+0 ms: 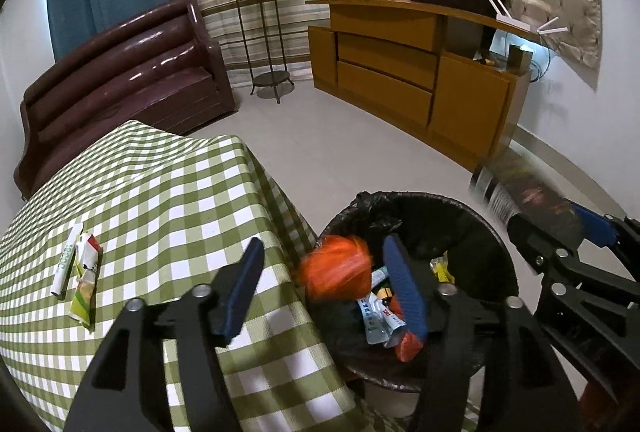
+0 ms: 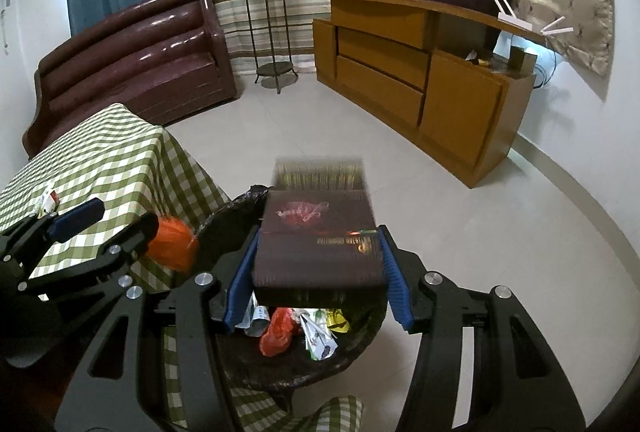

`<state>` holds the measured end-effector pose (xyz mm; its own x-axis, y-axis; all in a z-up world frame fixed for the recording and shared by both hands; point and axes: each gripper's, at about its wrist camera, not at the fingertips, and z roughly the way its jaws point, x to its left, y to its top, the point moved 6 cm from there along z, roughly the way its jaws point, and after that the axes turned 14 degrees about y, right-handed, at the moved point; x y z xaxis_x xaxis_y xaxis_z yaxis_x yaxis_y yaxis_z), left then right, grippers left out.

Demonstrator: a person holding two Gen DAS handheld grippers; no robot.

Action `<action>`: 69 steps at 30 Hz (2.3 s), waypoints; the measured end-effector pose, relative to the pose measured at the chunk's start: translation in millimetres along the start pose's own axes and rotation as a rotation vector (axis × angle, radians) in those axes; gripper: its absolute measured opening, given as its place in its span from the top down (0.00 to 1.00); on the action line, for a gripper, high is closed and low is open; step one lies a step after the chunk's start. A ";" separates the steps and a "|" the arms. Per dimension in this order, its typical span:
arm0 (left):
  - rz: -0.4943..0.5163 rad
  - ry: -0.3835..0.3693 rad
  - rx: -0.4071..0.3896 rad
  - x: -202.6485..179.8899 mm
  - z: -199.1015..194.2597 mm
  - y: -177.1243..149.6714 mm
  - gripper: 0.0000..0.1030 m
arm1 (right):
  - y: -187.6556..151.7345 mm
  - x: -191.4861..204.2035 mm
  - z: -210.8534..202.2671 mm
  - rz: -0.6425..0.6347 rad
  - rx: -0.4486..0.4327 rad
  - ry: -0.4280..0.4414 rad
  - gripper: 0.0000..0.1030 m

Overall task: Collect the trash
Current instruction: 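Open both grippers to drop the bag and box into the bin, then move both open tools back over the table toward the remaining trash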

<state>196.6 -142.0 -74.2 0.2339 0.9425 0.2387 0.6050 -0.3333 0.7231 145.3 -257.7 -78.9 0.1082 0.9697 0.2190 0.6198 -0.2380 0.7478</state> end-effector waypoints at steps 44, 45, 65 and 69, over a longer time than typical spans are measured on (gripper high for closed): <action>-0.155 0.152 -0.027 130.7 -32.2 -21.6 0.31 | 15.8 78.0 -4.4 -0.085 -0.024 0.080 0.36; -0.163 0.165 -0.025 139.6 -32.2 -23.7 0.30 | 15.8 86.4 -2.0 -0.092 -0.019 0.092 0.36; -0.318 0.368 0.051 282.1 -26.6 -84.1 0.27 | 5.5 234.1 42.9 -0.245 0.077 0.241 0.28; -0.340 0.396 0.067 305.1 -25.9 -95.6 0.26 | 1.9 266.8 58.0 -0.287 0.107 0.266 0.28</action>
<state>190.4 178.1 -53.8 -0.2820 0.9303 0.2344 0.6473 0.0042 0.7622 220.4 3.8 -55.4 -0.2770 0.9446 0.1761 0.6746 0.0607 0.7357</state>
